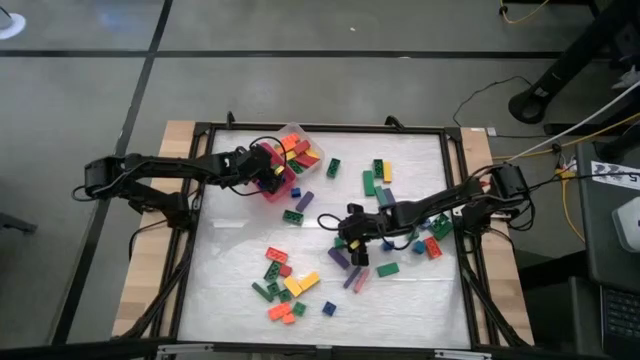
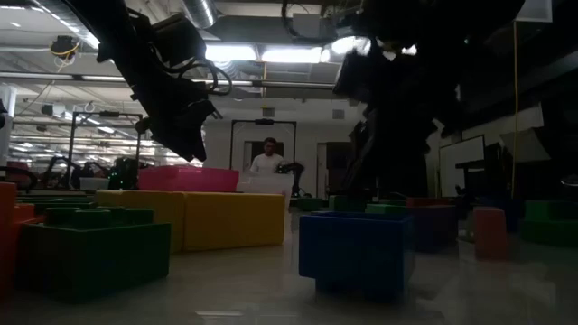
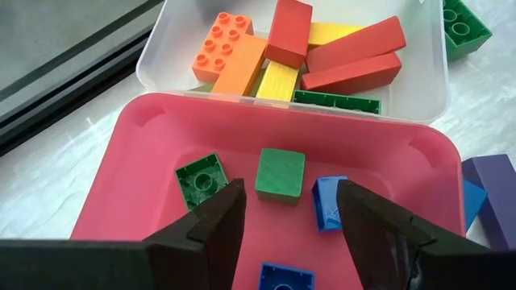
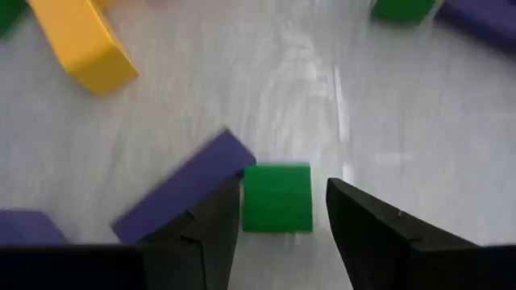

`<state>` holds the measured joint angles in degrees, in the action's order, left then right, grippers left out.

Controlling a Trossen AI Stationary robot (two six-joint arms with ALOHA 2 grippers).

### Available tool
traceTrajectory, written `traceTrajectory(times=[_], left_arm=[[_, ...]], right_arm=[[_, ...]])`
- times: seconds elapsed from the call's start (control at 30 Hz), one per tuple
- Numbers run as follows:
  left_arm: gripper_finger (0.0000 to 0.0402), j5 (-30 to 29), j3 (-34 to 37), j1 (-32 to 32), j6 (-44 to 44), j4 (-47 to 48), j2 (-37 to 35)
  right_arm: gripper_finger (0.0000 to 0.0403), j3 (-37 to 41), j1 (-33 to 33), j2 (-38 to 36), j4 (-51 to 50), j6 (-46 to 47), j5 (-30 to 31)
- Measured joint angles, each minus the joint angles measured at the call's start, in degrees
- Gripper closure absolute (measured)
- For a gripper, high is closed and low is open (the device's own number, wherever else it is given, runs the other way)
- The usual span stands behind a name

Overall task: Sort blocks by size
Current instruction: Put the small green block into the pink bin

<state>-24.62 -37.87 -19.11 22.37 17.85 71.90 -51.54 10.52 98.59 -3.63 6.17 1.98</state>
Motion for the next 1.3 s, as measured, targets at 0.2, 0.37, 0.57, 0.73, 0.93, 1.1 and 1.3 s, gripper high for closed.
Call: traceTrajectory(times=[0.2, 0.37, 0.57, 0.73, 0.93, 1.1, 1.3], left_arm=[[0.0219, 0.0, 0.0, 0.0, 0.2, 0.6, 0.1], [0.0219, 0.0, 0.0, 0.0, 0.2, 0.8, 0.1], [0.0219, 0.0, 0.0, 0.0, -0.1, 0.8, 0.1], [0.0219, 1.5, -0.1, 0.0, -1.0, -0.3, -0.7], [0.0219, 11.4, -1.2, 1.4, -1.5, 1.5, -5.0], [0.0219, 18.9, -1.2, 5.6, -1.3, 4.3, -9.6], [0.0219, 20.5, -1.2, 12.9, -1.3, 5.6, -12.8]], right_arm=[[0.0217, 0.0, 0.0, 2.8, 1.0, 0.0, 0.1], [0.0217, 0.0, 0.0, 3.0, 1.2, 0.0, 2.8], [0.0265, 0.0, -0.1, 3.3, 3.4, -2.1, 3.3], [0.0273, 0.1, -0.2, 3.9, 9.4, -7.0, 2.0], [0.0272, -2.5, -4.1, 3.9, 19.1, -13.6, 3.6], [0.0263, -5.5, -10.5, 4.1, 27.5, -19.0, 3.5], [0.0266, -11.0, -18.9, 9.6, 37.3, -20.0, -3.8]])
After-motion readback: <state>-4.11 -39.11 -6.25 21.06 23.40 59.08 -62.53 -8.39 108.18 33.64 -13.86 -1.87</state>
